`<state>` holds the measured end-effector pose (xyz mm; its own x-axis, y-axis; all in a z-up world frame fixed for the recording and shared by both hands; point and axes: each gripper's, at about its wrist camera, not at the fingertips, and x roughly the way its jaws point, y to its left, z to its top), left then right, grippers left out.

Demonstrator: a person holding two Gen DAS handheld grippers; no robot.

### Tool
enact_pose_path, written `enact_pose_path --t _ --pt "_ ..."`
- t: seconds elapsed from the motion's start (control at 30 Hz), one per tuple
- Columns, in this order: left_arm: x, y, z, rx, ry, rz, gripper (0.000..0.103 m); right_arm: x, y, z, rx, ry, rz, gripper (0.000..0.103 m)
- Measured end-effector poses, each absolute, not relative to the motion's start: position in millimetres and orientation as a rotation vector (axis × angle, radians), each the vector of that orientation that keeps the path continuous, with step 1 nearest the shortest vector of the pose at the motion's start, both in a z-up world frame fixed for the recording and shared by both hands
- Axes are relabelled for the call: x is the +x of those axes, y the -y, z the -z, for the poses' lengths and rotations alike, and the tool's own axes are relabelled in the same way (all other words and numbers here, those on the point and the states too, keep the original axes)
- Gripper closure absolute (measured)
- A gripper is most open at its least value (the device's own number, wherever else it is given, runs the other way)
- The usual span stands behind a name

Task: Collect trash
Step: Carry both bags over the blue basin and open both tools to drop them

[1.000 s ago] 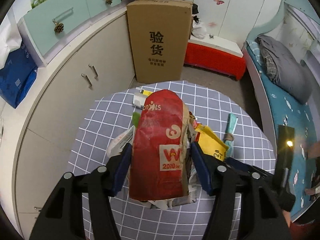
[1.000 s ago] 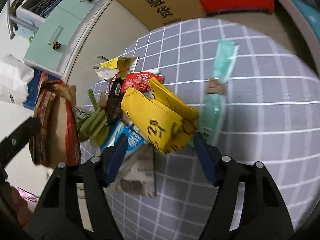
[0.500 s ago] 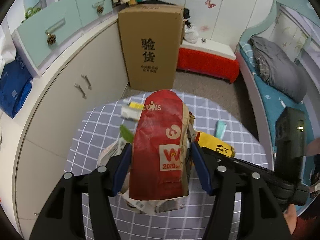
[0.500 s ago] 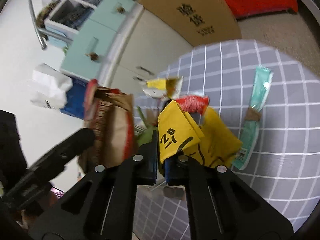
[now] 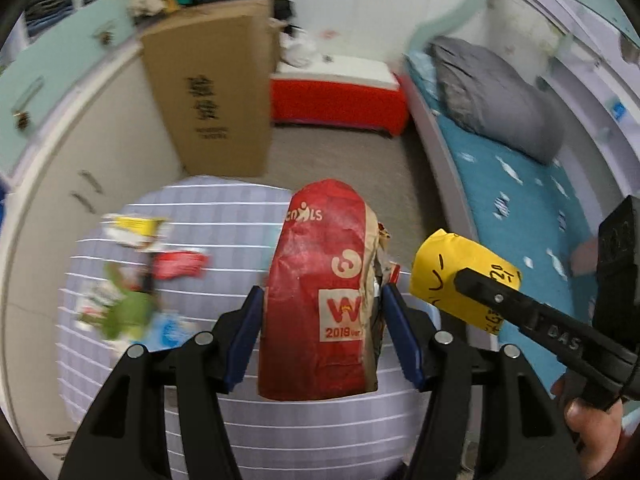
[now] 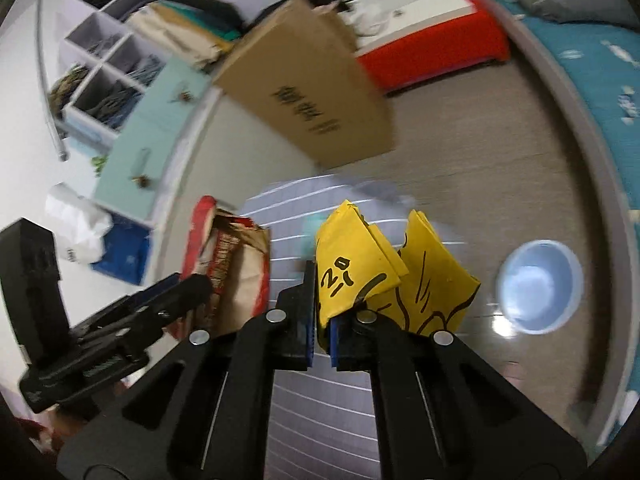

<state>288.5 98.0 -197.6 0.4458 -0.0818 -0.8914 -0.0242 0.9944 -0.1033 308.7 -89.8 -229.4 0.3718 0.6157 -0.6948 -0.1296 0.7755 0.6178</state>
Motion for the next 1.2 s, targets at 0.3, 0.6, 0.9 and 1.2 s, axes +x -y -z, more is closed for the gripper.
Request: enact_pose_path --t 0.3,0.6,0.9,1.2 --pt "316 35 236 -0.062 -1.223 0.168 0.043 308 215 260 0.496 -1.158 -0.337 0.097" --pt "340 100 264 0.004 -1.291 0.172 0.043 331 270 294 0.518 -1.219 -0.289 0.045" --pt "354 119 276 0.033 -1.349 0.19 0.043 328 289 289 0.49 -1.202 -0.24 0.04" --pt "358 151 281 0.085 -1.362 0.247 0.043 313 312 265 0.444 -1.117 -0.164 0.04"
